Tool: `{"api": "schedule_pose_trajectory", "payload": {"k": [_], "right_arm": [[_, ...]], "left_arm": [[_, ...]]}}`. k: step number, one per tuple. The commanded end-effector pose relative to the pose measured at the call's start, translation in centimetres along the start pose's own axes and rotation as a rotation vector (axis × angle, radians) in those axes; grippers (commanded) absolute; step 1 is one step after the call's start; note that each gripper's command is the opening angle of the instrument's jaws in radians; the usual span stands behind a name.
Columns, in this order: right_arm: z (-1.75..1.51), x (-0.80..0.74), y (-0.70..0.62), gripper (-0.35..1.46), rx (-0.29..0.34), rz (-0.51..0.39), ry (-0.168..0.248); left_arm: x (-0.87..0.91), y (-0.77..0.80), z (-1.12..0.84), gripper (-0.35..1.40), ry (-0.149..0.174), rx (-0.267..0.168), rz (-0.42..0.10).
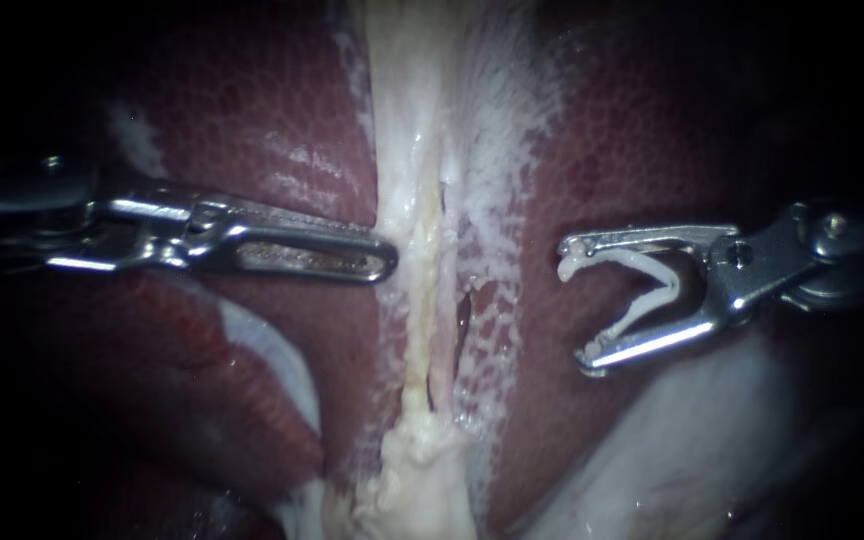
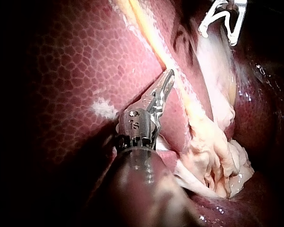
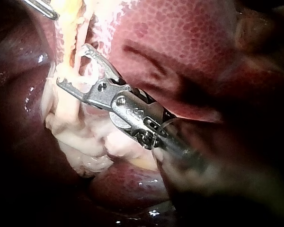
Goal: Clipping first clip left tube
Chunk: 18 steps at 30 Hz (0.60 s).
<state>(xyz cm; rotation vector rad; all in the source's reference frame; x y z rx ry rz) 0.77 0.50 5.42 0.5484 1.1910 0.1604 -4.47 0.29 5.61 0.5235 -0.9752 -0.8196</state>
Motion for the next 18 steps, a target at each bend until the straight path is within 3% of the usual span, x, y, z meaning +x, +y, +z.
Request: {"api": "schedule_pose_trajectory", "payload": {"k": [1,9,18], "right_arm": [[0.0,0.0,0.0,0.6,0.0,0.0,0.0],[0.0,0.0,0.0,0.6,-0.001,0.0,0.0],[0.12,-0.05,-0.03,0.6,0.016,0.001,0.0]], "left_arm": [[0.0,0.0,0.0,-0.32,0.0,0.001,0.0],[-0.01,-0.02,-0.04,-0.32,0.001,0.004,-0.001],[-0.25,-0.2,-0.4,-0.32,0.001,0.01,-0.015]]}}
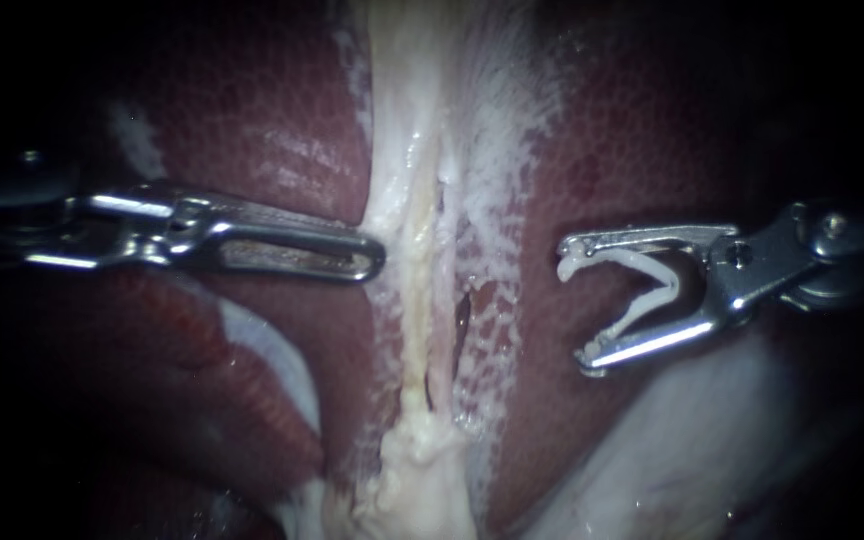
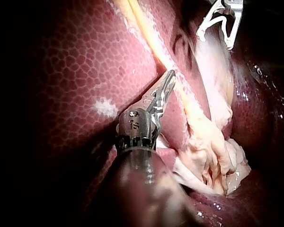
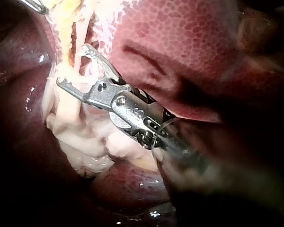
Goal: Clipping first clip left tube
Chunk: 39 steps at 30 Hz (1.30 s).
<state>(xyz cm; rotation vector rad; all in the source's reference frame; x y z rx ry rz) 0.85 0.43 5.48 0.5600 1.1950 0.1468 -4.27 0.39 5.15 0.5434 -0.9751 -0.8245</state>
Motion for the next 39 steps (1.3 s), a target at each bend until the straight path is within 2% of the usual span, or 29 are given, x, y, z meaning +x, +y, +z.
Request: {"api": "schedule_pose_trajectory", "payload": {"k": [1,11,17,26,35,39], "right_arm": [[0.03,-0.02,-0.01,0.6,-0.001,0.01,-0.001],[0.44,-0.15,-0.06,0.6,0.036,0.064,-0.003],[0.74,-0.24,-0.09,0.6,0.054,0.082,-0.007],[1.21,-0.4,-0.1,0.6,0.082,0.085,-0.016],[1.44,-0.54,0.0,0.59,0.128,0.062,-0.022],[1.45,-0.58,0.08,0.59,0.115,0.06,-0.022]], "left_arm": [[-0.02,-0.03,-0.05,-0.32,-0.008,0.0,-0.003],[-0.17,-0.23,-0.29,-0.32,-0.025,0.005,-0.012],[-0.19,-0.3,-0.33,-0.32,-0.029,0.004,-0.014],[-0.2,-0.32,-0.34,-0.32,-0.029,0.004,-0.014],[-0.21,-0.37,-0.35,-0.32,-0.029,0.003,-0.014],[-0.21,-0.38,-0.35,-0.32,-0.029,0.003,-0.014]]}}
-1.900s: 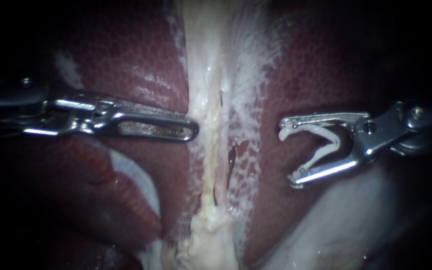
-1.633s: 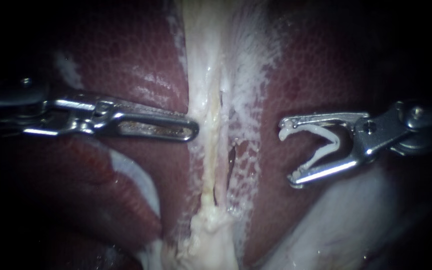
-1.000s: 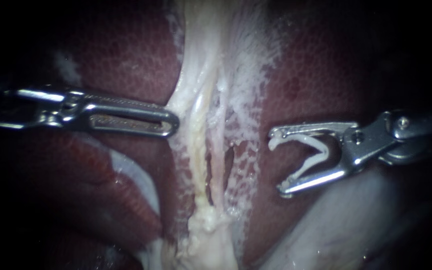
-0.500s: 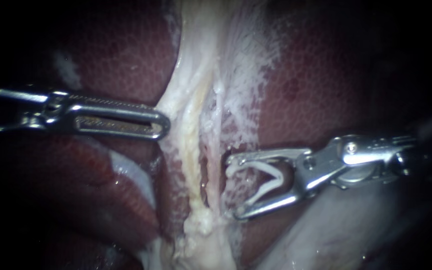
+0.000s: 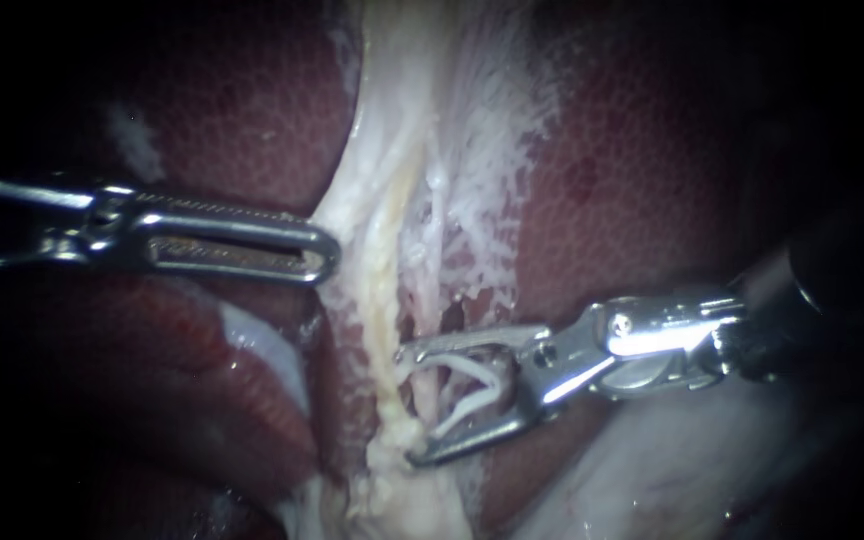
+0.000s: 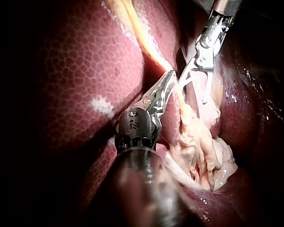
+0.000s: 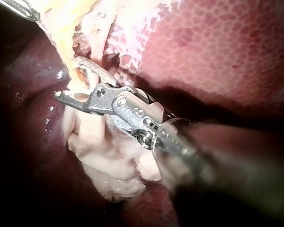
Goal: Clipping first clip left tube
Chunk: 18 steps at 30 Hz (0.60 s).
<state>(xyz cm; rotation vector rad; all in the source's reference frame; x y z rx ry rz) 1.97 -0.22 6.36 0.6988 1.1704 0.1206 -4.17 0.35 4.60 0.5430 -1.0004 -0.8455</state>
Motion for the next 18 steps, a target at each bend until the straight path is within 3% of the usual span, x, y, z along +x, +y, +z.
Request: {"api": "schedule_pose_trajectory", "payload": {"k": [1,10,18], "right_arm": [[0.0,-0.01,0.02,0.59,-0.004,0.001,0.001],[0.09,0.02,0.1,0.6,-0.009,0.003,0.001],[0.21,0.06,0.03,0.6,-0.009,0.011,0.0]], "left_arm": [[0.0,0.0,0.0,-0.32,0.0,0.0,0.0],[0.0,-0.03,0.0,-0.32,0.0,-0.001,0.0],[0.0,-0.02,0.0,-0.32,0.0,0.0,0.0]]}}
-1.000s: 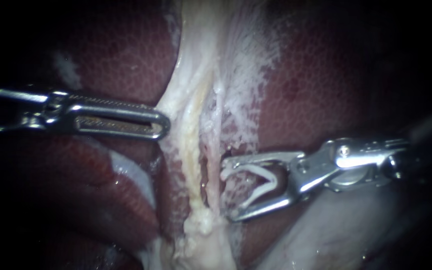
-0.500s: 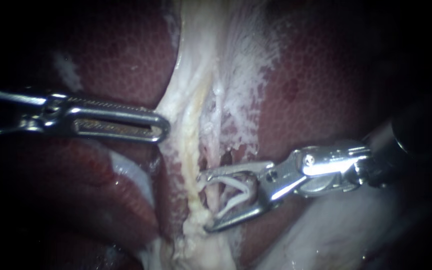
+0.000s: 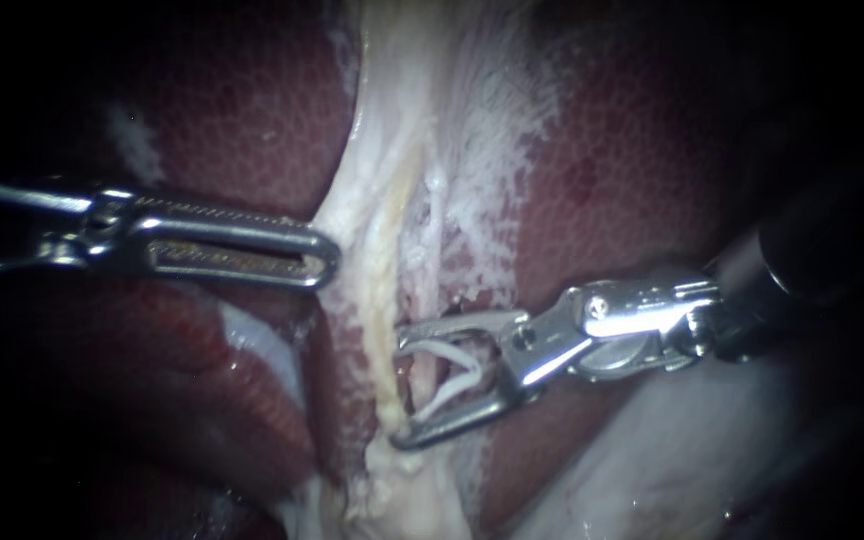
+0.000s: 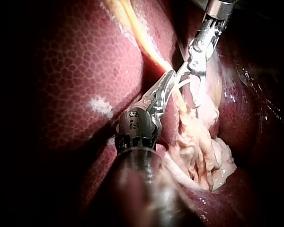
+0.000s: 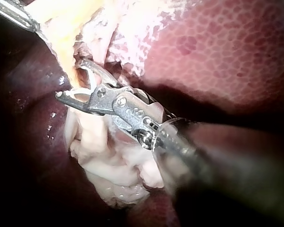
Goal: Clipping first clip left tube
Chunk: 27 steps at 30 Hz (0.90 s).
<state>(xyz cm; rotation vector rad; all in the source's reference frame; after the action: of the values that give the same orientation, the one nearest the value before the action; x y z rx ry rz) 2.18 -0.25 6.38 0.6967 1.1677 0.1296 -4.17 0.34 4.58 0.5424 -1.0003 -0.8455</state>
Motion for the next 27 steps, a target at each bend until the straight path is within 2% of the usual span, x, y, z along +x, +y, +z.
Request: {"api": "schedule_pose_trajectory", "payload": {"k": [1,5,13,27], "right_arm": [[0.01,0.01,-0.02,0.6,-0.002,0.004,0.0],[0.06,0.06,-0.12,0.6,0.019,0.007,-0.002],[0.09,0.14,-0.23,0.59,0.118,0.012,-0.004],[0.25,0.22,-0.15,0.58,0.116,0.001,0.007]], "left_arm": [[0.0,0.01,0.01,-0.32,0.0,0.0,0.0],[0.01,0.04,0.01,-0.32,0.001,0.001,0.001],[0.03,0.1,0.01,-0.32,0.001,0.002,0.001],[0.04,0.1,0.03,-0.32,0.0,0.001,0.002]]}}
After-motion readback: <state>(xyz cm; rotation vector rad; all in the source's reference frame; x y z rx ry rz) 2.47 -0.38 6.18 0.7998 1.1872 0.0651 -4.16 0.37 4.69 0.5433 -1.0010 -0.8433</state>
